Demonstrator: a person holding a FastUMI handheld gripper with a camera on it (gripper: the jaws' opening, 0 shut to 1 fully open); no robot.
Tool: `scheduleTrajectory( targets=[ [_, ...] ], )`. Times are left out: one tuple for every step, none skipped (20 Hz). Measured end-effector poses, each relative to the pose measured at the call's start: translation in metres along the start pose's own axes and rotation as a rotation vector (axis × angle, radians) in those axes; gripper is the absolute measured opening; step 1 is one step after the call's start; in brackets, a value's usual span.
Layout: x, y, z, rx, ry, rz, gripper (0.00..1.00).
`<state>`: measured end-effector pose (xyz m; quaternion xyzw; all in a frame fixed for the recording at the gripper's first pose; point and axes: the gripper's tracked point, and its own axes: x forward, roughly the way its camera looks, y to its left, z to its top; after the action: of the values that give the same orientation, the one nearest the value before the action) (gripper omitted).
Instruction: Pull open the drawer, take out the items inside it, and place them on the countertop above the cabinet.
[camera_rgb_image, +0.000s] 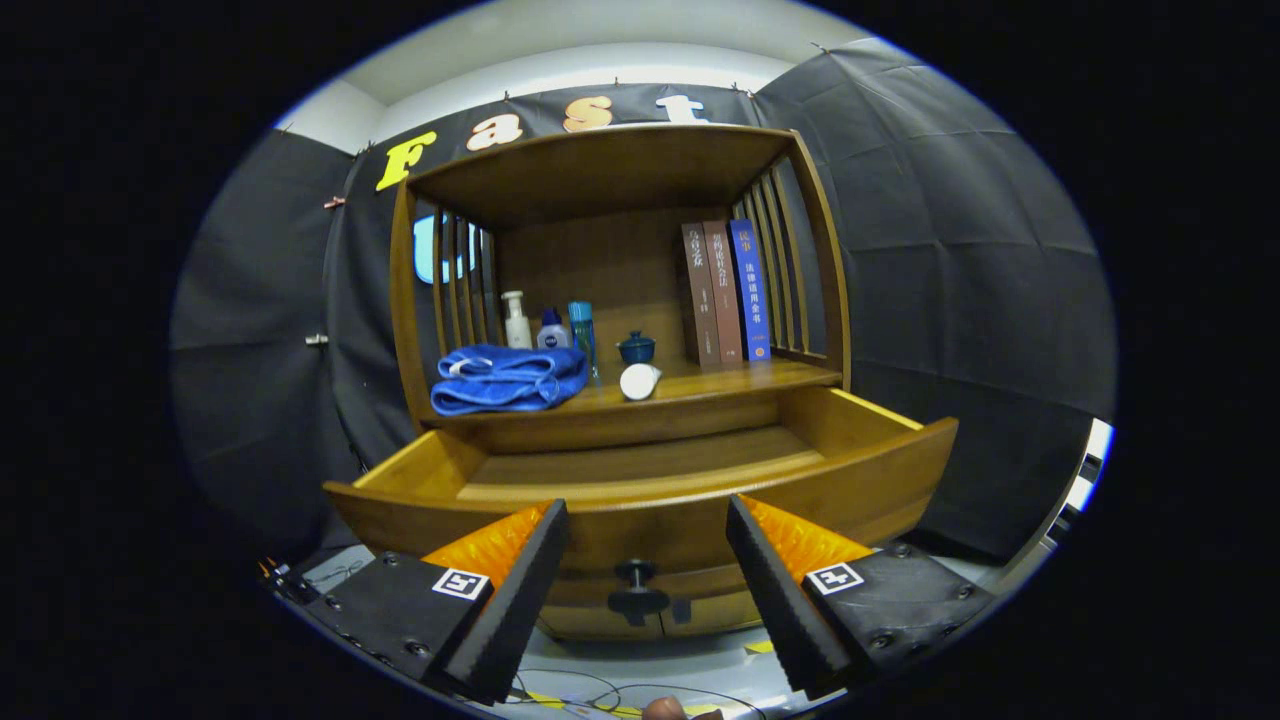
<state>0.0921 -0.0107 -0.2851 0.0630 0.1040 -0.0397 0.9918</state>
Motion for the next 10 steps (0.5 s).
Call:
scheduleTrajectory(
  targets=[
    [0.002, 0.001, -0.008, -0.007, 0.002, 0.002, 0.99],
    [0.006, 0.003, -0.016, -0.013, 0.003, 0.004, 0.99],
    [0.009, 0.004, -0.022, -0.015, 0.002, 0.008, 0.99],
    [0.013, 0.007, -0.026, -0.018, -0.001, 0.017, 0.99],
    [0.017, 0.007, -0.03, -0.028, -0.005, 0.018, 0.99],
    [0.02, 0.007, -0.033, -0.04, -0.008, 0.017, 0.99],
    [0.022, 0.009, -0.034, -0.048, -0.015, 0.02, 0.99],
    [0.024, 0.01, -0.035, -0.055, -0.02, 0.023, 0.99],
    [0.026, 0.011, -0.036, -0.064, -0.019, 0.031, 0.99],
    [0.026, 0.014, -0.036, -0.069, -0.025, 0.038, 0.99]
  ],
)
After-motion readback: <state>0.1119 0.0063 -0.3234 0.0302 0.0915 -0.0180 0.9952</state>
